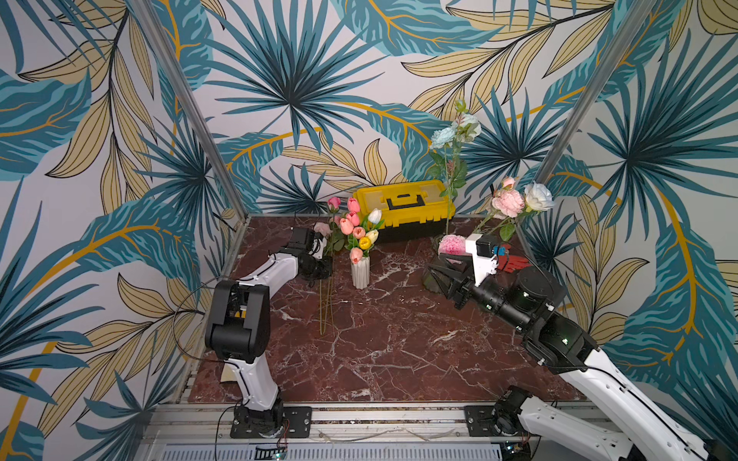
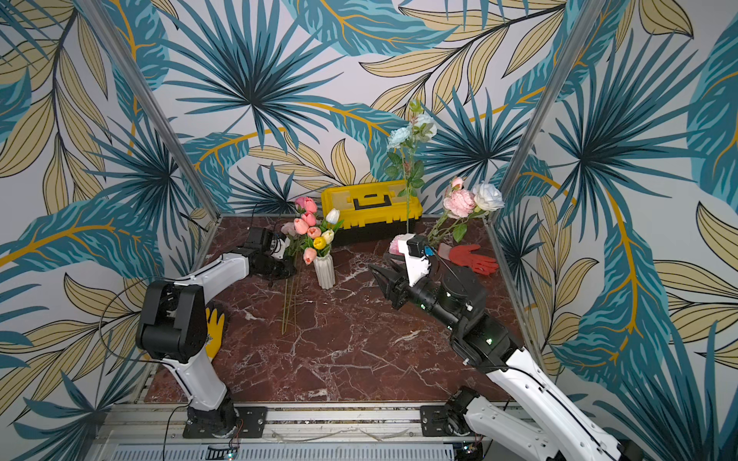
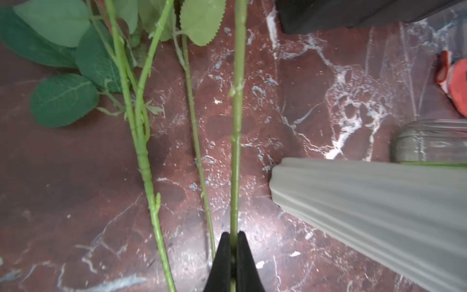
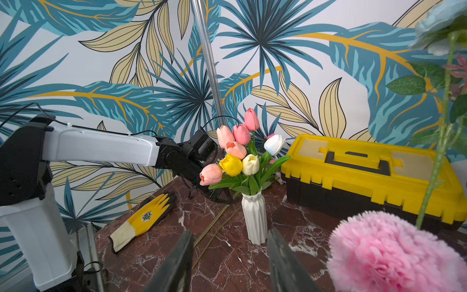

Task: Pick out pink flowers from the vase
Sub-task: Place the flower at the center of the board.

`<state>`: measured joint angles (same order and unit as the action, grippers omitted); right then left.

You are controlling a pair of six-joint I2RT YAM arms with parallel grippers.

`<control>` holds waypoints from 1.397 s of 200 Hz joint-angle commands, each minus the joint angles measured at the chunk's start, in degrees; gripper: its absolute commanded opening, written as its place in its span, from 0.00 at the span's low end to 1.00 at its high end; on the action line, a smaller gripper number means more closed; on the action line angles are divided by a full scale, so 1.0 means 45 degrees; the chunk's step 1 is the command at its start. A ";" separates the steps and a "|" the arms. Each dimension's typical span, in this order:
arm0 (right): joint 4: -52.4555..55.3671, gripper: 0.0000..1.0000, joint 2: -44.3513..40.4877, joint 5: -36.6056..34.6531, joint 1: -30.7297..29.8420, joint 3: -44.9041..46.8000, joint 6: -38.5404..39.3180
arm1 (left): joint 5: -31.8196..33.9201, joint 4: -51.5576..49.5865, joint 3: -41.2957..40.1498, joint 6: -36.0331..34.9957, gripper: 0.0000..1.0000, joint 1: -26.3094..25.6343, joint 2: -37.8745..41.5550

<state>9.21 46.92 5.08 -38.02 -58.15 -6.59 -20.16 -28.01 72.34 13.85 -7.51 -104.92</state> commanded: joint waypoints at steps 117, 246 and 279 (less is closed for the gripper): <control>0.2867 0.51 -0.0421 -0.0888 -0.0046 -0.1375 0.0861 | 0.1131 -0.0465 0.0009 0.0010 0.25 0.0086 0.1156; 1.0829 0.43 0.4151 -0.6008 0.0259 -0.9742 -0.2771 | 0.1779 0.0531 -0.4988 0.0832 0.34 -0.1935 1.0949; 1.1228 0.45 0.4812 -0.5234 0.1449 -0.9536 -0.4128 | 0.1935 0.0532 -0.5397 0.1019 0.39 -0.2258 1.2307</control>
<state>54.63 66.96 -19.29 -35.22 -101.80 -17.96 -12.64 -26.72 49.91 17.72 -16.45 -53.45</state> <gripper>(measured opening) 0.440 0.379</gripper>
